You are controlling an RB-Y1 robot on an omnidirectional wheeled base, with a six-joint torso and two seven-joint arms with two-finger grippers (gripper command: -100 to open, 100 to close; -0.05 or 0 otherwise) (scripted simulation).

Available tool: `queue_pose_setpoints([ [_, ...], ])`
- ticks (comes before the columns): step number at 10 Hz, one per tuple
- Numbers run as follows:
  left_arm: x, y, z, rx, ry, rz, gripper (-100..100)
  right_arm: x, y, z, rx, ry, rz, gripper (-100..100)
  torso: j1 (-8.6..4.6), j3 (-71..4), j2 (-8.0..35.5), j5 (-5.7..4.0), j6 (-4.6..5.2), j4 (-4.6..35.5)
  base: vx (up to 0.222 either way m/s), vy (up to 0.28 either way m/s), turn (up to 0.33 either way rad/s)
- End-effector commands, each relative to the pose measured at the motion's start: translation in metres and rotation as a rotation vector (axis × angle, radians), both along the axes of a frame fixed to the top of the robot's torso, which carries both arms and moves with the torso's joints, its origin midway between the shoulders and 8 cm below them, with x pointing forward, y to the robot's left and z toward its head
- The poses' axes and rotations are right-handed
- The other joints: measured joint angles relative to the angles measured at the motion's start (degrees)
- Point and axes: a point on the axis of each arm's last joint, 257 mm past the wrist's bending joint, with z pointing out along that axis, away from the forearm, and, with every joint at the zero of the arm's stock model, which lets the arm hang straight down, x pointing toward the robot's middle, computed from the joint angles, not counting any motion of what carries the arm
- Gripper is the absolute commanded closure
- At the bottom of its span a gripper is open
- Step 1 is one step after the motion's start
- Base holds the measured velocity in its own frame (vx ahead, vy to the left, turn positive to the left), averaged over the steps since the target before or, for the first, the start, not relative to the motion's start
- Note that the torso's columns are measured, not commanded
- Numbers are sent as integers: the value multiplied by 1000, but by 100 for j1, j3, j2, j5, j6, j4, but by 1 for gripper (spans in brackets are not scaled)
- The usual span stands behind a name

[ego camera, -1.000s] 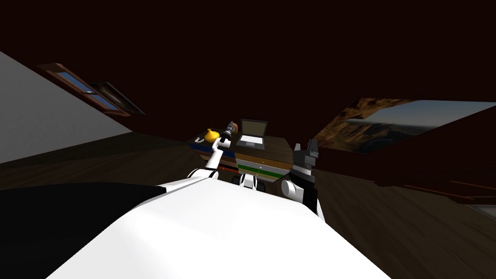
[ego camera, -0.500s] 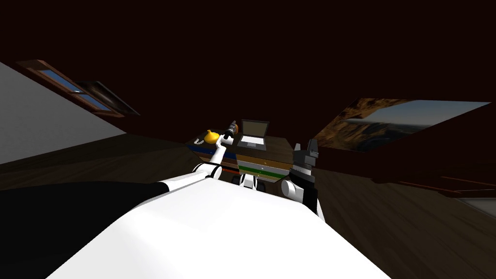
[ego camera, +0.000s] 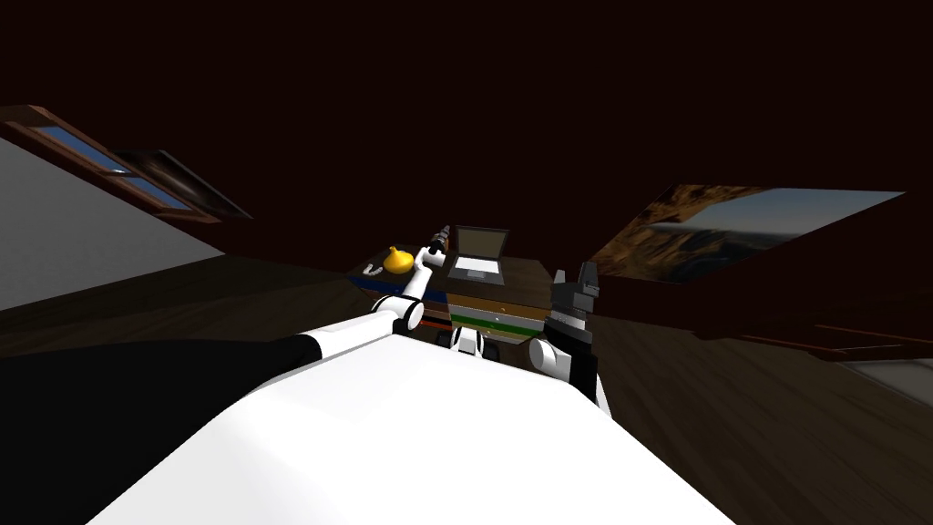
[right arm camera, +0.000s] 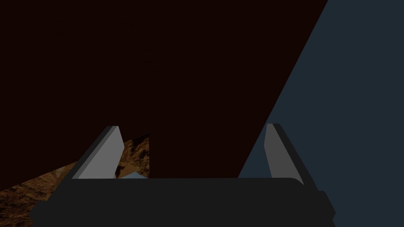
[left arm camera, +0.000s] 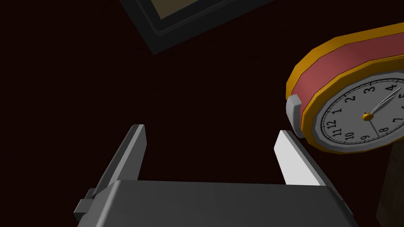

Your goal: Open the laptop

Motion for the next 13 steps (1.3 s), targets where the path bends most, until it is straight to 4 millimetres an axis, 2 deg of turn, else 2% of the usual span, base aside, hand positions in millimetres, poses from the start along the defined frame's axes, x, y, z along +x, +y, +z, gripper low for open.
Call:
queue_pose_setpoints([
  [1,15,-15,5,35,35,-3,-100,0,0,0,0,0,0,0,-6,1,1,-3,3,1,27,48,-43],
  [5,31,-47,8,75,89,-19,-100,0,0,0,0,0,0,0,11,1,1,3,0,0,23,61,-39],
  [6,34,-65,7,79,106,-35,-100,0,0,0,0,0,0,0,4,1,1,1,2,1,23,50,-40],
  [7,35,-72,7,78,111,-43,-100,0,0,0,0,0,0,0,0,-1,-2,-1,2,0,20,41,-28],
  [8,35,-65,7,77,103,-39,-100,0,0,0,0,0,0,0,1,0,-1,0,0,0,7,17,-6],
  [10,35,-65,9,77,105,-37,-100,0,0,0,0,0,0,0,2,-14,-26,-1,2,-5,73,4,-11],
  [11,35,-65,10,77,105,-36,100,0,0,0,0,0,0,0,1,-4,-2,0,1,-3,0,0,0],
  [13,32,-62,12,75,57,-49,100,0,0,0,0,0,0,0,20,0,-2,16,-28,-35,9,-60,67],
])
